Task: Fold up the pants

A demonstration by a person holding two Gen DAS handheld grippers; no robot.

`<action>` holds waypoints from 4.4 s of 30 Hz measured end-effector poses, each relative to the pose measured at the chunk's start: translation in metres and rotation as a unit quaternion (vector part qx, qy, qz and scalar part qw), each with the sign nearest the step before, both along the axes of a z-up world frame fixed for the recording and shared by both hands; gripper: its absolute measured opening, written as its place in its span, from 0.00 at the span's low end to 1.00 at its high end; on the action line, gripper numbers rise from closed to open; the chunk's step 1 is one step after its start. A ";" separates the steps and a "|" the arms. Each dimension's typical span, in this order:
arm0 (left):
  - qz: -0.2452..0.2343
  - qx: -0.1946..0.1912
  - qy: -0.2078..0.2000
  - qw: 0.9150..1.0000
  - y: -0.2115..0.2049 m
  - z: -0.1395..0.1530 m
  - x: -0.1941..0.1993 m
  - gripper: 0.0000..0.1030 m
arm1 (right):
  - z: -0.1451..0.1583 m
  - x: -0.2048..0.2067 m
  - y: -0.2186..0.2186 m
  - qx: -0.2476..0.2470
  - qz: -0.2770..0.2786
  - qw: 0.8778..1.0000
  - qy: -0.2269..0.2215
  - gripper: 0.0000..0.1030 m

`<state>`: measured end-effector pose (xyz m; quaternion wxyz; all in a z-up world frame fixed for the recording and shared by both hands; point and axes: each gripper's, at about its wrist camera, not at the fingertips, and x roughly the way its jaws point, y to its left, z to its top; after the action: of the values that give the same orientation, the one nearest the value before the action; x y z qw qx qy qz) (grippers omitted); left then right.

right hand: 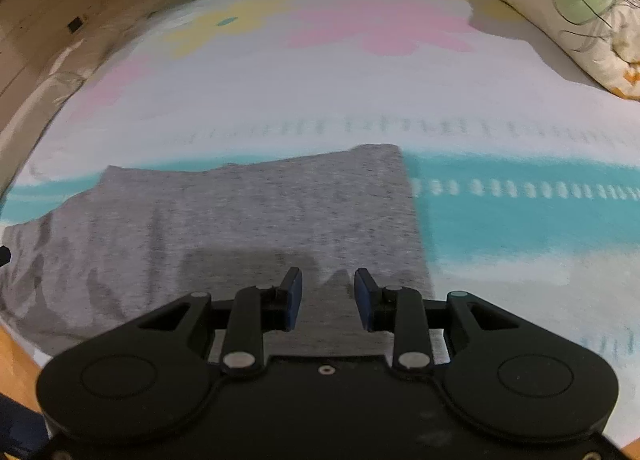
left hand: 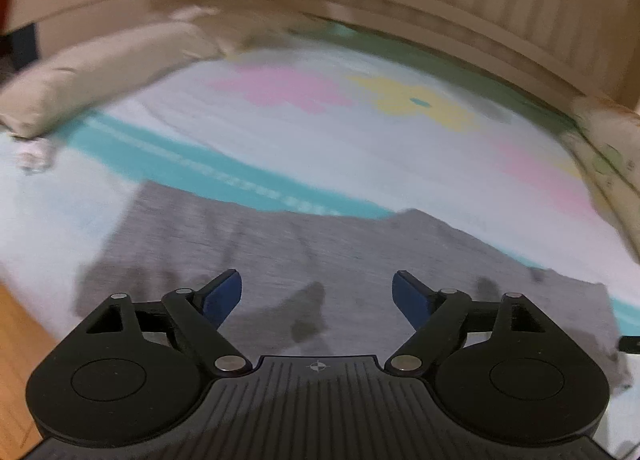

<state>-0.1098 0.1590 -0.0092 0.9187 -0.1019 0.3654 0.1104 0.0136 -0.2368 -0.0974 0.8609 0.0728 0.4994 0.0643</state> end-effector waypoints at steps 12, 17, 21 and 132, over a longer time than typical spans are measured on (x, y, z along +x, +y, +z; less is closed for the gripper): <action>0.111 -0.067 0.040 0.991 0.048 -0.029 -0.045 0.83 | 0.008 0.000 0.015 0.034 0.036 0.999 -0.007 0.31; 0.122 -0.111 0.054 0.985 0.060 -0.043 -0.038 0.85 | 0.008 0.000 0.015 0.038 0.036 0.999 -0.007 0.31; 0.121 -0.153 0.047 0.980 0.065 -0.054 -0.026 0.93 | 0.006 0.001 0.015 0.037 0.035 0.999 -0.004 0.31; -0.361 0.144 -0.087 0.917 -0.258 -0.005 -0.012 0.49 | 0.019 0.038 -0.039 0.122 -0.062 0.990 -0.033 0.49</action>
<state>-0.1213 -0.0995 -0.0146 0.9290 0.1612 0.2757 -0.1869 0.0520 -0.2755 -0.0787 0.8639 0.2057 0.4538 0.0736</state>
